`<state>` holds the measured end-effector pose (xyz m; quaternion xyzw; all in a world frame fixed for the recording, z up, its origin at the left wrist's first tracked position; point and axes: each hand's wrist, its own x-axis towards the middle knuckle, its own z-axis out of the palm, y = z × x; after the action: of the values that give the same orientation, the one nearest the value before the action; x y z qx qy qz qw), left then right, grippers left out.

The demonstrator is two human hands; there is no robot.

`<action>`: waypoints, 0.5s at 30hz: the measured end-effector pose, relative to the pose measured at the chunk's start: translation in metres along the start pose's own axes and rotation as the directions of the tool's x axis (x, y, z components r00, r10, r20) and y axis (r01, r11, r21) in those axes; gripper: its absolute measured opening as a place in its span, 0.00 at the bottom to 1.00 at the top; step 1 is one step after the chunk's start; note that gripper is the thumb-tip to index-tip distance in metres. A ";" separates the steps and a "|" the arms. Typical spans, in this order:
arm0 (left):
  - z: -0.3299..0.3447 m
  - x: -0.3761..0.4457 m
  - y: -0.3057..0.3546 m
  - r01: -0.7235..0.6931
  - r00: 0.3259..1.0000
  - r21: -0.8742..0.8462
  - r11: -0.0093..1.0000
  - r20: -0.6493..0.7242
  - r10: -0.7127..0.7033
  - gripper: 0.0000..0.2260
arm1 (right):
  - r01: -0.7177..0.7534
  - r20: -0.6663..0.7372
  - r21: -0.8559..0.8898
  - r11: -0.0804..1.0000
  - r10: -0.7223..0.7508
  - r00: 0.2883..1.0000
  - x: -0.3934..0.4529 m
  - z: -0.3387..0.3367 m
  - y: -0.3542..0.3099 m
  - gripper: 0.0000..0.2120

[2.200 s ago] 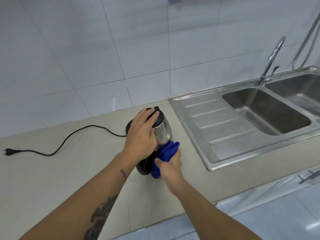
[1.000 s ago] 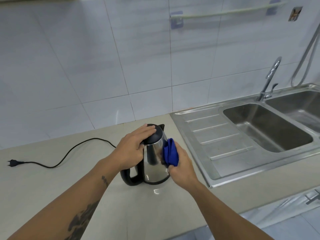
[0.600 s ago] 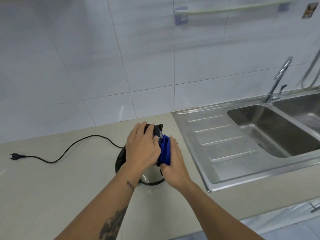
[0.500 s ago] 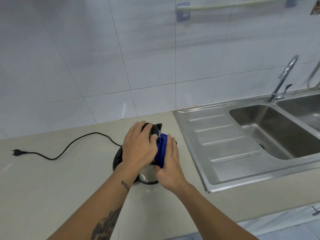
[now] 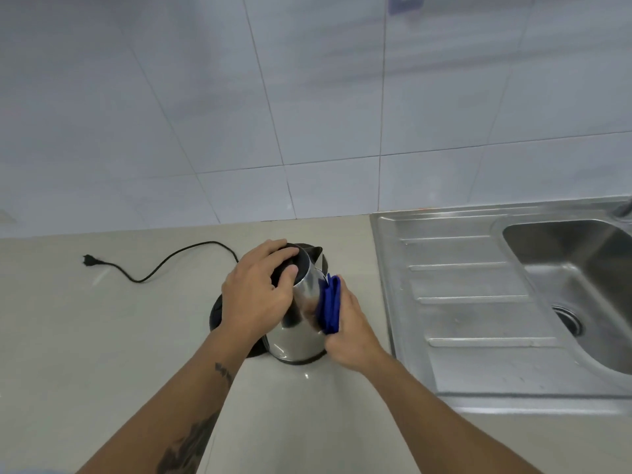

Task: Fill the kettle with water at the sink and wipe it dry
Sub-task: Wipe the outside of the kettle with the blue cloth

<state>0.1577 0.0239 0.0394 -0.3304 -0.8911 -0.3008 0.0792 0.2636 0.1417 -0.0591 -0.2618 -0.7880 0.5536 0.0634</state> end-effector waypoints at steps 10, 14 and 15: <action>0.005 -0.004 0.006 -0.006 0.997 0.113 0.994 0.078 -0.003 0.20 | 0.210 -0.031 -0.173 0.962 -0.218 0.975 -0.017 0.001 -0.009 0.56; 0.020 -0.010 0.026 0.157 0.987 0.230 0.960 -0.002 -0.160 0.27 | 0.069 0.074 -0.022 0.997 -0.067 0.995 0.011 -0.015 0.003 0.44; 0.023 -0.012 0.029 0.178 0.984 0.239 0.954 -0.030 -0.176 0.28 | 0.080 0.080 0.009 0.997 -0.080 0.994 0.017 -0.017 0.007 0.43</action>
<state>0.1864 0.0486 0.0306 -0.2359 -0.9467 -0.1976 0.0950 0.2580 0.1656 -0.0626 -0.2073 -0.7981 0.5630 0.0546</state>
